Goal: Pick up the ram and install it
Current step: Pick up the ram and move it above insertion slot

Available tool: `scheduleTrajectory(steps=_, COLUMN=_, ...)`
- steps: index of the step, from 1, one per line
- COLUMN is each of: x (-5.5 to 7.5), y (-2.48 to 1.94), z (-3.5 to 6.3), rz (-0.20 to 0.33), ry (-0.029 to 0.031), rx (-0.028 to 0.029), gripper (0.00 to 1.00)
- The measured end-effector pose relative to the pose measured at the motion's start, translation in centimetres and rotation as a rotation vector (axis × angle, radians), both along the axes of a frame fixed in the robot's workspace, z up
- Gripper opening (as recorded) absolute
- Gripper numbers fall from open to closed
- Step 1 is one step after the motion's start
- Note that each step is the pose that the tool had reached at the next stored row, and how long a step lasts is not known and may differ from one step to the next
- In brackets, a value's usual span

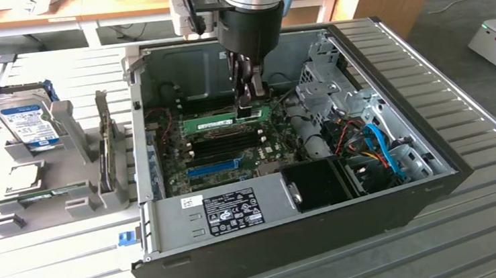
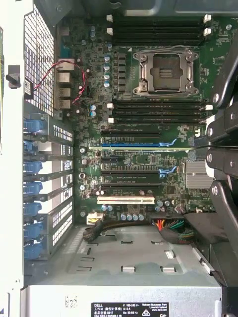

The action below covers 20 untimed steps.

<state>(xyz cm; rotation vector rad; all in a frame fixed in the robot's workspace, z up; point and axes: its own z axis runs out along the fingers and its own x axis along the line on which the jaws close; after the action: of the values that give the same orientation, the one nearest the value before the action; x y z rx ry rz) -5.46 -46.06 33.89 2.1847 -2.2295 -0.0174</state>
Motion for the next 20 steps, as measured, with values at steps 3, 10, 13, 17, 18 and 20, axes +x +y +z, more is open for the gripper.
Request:
scheduleTrajectory(steps=3, x=0.0, y=0.00, z=0.00, rz=0.000, ry=0.0000, rx=0.0000, gripper=0.12)
scheduleTrajectory(steps=10, x=0.0, y=0.14, z=-0.01, rz=0.000, ry=0.0000, rx=0.0001, gripper=0.12)
scheduleTrajectory(steps=13, x=-0.1, y=0.39, z=-0.02, rz=0.000, ry=-0.0001, rx=0.0000, gripper=0.12)
scheduleTrajectory(steps=17, x=-0.1, y=0.84, z=-0.05, rz=0.000, ry=-0.0001, rx=0.0001, gripper=0.12)
scheduleTrajectory(steps=18, x=-0.1, y=0.96, z=-0.05, rz=0.000, ry=0.0000, rx=0.0000, gripper=0.12)
scheduleTrajectory(steps=20, x=-0.1, y=1.23, z=-0.07, rz=0.000, ry=0.0000, rx=0.0001, gripper=0.12)
